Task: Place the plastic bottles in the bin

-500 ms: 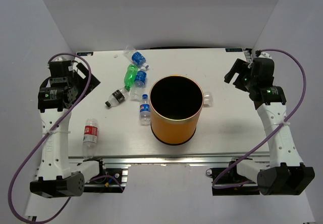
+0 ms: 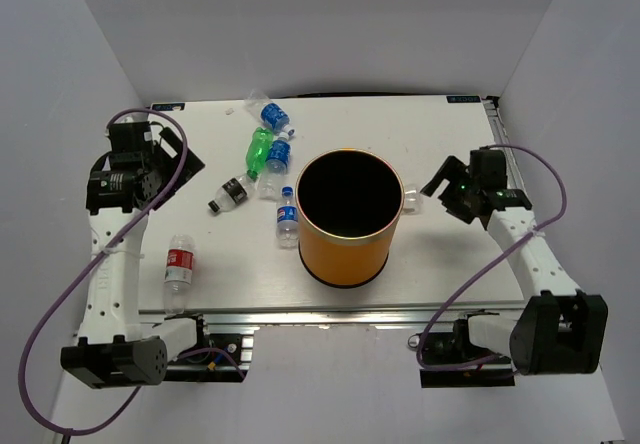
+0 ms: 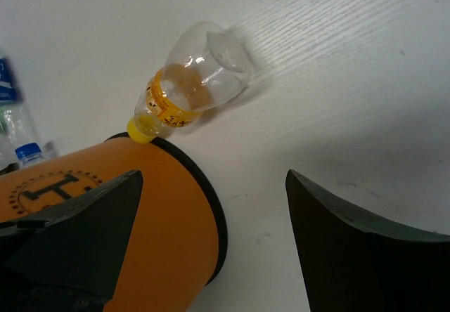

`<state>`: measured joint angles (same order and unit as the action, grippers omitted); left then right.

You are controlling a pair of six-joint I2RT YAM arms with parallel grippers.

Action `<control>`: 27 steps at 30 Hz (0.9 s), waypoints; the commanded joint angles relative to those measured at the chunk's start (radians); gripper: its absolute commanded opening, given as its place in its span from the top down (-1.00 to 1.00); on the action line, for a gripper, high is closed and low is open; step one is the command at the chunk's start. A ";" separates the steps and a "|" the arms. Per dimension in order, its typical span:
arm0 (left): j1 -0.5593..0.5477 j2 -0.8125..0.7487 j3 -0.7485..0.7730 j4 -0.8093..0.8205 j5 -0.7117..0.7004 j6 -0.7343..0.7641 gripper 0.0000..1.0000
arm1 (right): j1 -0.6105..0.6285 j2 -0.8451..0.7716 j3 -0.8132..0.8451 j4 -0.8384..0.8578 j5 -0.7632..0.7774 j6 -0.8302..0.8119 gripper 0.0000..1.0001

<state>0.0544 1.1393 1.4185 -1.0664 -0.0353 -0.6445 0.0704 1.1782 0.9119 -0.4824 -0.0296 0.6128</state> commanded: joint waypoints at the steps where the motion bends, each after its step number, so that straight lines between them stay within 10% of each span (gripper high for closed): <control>1: 0.001 0.010 0.011 0.006 0.002 -0.006 -0.96 | 0.070 0.076 -0.002 0.169 0.031 0.116 -0.79; 12: -0.001 -0.024 -0.056 -0.027 -0.034 -0.049 -0.96 | 0.213 0.322 0.088 0.134 0.368 0.482 -0.79; 23: -0.001 -0.085 -0.089 -0.170 -0.112 -0.122 -0.96 | 0.216 0.644 0.223 0.137 0.359 0.575 -0.74; 26: -0.001 -0.093 -0.093 -0.240 -0.158 -0.170 -0.96 | 0.215 0.641 0.174 0.203 0.346 0.559 -0.29; 27: 0.001 -0.098 -0.098 -0.253 -0.163 -0.197 -0.96 | 0.216 0.630 0.171 0.217 0.353 0.550 0.13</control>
<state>0.0544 1.0630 1.3354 -1.2282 -0.1448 -0.7715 0.2821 1.8057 1.1095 -0.2916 0.3073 1.1614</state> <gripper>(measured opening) 0.981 0.719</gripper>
